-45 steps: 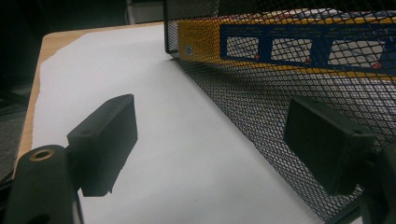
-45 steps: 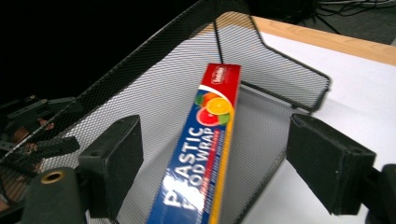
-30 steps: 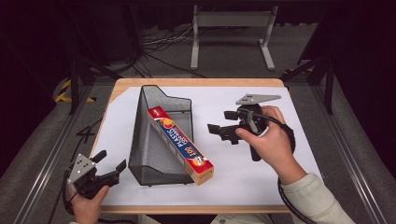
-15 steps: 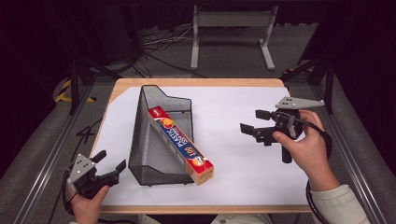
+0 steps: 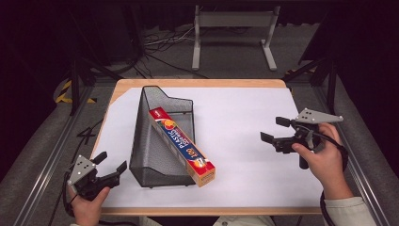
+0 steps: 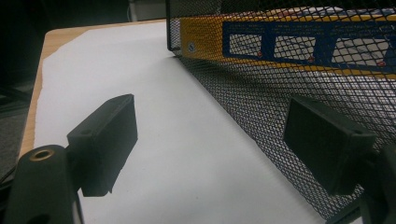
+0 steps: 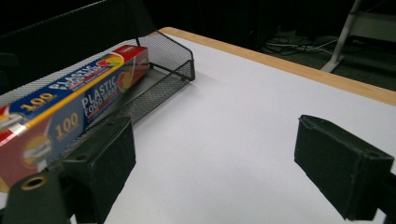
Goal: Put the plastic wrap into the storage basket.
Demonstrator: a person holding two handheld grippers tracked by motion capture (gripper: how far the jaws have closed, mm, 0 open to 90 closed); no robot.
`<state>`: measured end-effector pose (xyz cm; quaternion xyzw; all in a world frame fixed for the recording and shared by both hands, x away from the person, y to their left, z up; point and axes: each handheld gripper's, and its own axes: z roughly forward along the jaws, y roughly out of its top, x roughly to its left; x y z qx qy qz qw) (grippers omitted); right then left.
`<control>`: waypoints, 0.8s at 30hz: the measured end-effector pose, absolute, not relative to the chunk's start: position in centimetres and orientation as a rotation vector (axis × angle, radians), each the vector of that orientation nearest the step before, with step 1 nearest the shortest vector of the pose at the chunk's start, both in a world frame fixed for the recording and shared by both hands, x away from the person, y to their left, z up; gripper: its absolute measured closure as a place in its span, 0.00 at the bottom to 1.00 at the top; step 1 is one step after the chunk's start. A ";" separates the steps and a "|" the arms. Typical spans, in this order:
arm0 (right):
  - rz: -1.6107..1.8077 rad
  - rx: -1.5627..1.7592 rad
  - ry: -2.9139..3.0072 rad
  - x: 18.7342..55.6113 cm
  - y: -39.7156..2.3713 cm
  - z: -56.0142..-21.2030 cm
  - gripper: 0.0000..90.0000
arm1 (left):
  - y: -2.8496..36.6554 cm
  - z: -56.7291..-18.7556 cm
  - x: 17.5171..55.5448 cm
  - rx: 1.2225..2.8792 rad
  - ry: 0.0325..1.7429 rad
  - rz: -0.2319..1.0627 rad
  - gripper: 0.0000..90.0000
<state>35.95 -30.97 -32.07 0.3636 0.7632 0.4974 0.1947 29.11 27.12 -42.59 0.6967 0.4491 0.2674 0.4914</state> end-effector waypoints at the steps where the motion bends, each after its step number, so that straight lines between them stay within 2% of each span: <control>1: 1.398 1.022 2.136 35.9 -31.2 -32.5 0.14 | 27.1 -42.6 29.1 1.688 1.091 0.650 0.20; 13: 1.434 1.049 2.097 35.4 -33.7 -36.4 0.13 | 27.1 -42.6 29.1 1.692 1.085 0.651 0.20; 24: 1.347 1.081 2.144 35.1 -34.1 -40.5 0.13 | 27.1 -42.6 29.2 1.691 1.070 0.642 0.20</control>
